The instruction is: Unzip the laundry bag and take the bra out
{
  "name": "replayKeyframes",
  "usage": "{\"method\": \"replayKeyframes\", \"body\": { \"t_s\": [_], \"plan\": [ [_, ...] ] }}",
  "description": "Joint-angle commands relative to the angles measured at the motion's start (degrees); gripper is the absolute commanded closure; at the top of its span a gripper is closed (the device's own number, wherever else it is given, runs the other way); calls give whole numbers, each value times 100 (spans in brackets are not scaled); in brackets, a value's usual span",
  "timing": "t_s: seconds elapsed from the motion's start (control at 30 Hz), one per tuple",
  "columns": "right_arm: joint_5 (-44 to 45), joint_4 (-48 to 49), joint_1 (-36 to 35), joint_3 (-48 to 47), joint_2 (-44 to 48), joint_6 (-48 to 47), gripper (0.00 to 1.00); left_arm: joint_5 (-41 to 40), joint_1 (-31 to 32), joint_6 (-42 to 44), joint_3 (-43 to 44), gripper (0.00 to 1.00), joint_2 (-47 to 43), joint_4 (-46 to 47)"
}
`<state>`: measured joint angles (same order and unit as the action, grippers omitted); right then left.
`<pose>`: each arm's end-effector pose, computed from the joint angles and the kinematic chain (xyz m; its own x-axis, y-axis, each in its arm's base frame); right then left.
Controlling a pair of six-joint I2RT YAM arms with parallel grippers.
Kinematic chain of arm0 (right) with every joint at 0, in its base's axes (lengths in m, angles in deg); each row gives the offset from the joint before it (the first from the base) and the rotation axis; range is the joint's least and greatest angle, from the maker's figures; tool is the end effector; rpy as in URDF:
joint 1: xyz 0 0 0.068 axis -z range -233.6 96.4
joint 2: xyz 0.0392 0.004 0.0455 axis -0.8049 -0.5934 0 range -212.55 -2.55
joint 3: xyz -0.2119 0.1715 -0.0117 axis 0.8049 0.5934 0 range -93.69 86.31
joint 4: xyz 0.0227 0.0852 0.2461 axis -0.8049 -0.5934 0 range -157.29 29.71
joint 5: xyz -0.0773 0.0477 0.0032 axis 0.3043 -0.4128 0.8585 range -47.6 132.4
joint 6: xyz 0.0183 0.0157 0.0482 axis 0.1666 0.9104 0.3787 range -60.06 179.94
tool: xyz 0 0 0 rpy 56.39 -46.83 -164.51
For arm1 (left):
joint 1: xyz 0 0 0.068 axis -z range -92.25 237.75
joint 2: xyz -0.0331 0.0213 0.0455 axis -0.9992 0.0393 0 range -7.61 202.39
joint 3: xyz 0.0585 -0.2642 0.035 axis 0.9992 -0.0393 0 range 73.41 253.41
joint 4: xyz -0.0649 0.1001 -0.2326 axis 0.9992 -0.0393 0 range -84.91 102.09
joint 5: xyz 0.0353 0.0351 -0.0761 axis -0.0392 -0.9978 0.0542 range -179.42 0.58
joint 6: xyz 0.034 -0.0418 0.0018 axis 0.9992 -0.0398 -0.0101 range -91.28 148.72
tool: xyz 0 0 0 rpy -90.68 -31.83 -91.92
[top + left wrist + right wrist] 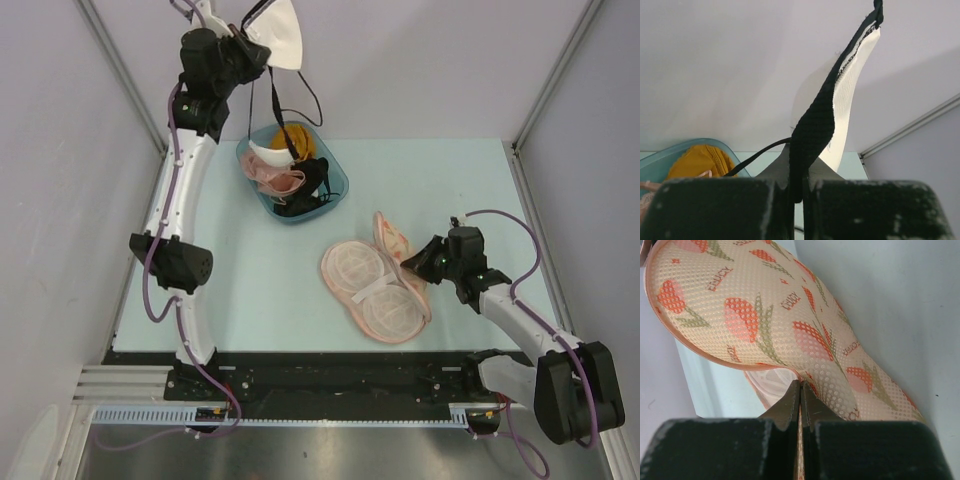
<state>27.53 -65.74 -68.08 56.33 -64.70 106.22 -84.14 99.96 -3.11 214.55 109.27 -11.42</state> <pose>0.2125 0.0644 0.2012 -0.7254 0.5341 -0.4342 0.1241 0.7219 0.6807 0.4367 -0.0979 0.5058 -0.1476 -0.5055 -0.8501 0.2622 0.8088 -0.5264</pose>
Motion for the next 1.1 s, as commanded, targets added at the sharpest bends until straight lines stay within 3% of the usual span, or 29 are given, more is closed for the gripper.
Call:
{"method": "replayKeyframes", "body": {
  "t_s": [0.0,0.07,0.17,0.2,0.3,0.57,0.87,0.97,1.0,1.07],
  "plan": [
    [28,228,15,1,-51,-58,100,-9,36,116,-111,99,-34,233],
    [11,247,-19,1,-113,-67,100,-158,62,221,-515,100,-86,198],
    [72,203,-46,18,-61,-67,100,-335,98,397,-1946,100,-542,451],
    [90,220,-46,44,-34,-75,100,-256,89,389,-2864,99,-665,835],
    [73,185,-46,45,-34,-110,100,-168,98,283,-4020,100,-913,1322],
    [46,247,-81,212,168,-5,100,-62,106,46,-4376,100,-395,1181],
    [107,9,-29,212,405,-5,100,263,124,-218,-3201,100,897,762],
    [99,27,-28,212,405,4,100,149,133,-192,-2341,58,1232,-193],
    [90,18,-20,212,440,12,100,36,150,-165,-2267,32,1206,-372],
    [107,-17,-37,212,615,56,100,-114,185,-86,-2580,11,768,-401]
  ]
}}
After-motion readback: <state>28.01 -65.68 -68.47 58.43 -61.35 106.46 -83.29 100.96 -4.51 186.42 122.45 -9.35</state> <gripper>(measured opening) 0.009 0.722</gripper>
